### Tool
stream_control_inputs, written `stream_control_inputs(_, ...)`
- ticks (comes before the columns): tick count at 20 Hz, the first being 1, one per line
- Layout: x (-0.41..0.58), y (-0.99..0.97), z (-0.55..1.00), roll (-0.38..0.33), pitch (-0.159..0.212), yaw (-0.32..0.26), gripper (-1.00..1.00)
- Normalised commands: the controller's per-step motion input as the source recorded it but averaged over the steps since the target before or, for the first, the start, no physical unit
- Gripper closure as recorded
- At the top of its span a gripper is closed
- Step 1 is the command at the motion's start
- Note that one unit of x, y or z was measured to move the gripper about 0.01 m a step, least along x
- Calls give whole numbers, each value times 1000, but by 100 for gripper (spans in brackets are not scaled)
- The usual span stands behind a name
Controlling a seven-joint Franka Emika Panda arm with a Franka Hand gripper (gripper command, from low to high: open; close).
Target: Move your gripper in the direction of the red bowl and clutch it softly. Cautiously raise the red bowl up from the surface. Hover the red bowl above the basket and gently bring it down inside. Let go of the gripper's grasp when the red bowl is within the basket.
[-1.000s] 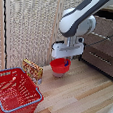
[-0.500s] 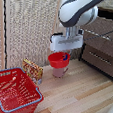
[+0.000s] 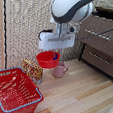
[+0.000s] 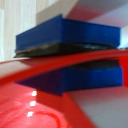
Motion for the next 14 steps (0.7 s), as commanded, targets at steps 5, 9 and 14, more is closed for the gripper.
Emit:
stream_control_inputs(5,194,967,23,-24,26,0,100)
stream_control_inputs(9,284,911,-9,-52,23,0,100)
stream_control_inputs(14,398,733,-122,-85,0,-6,100)
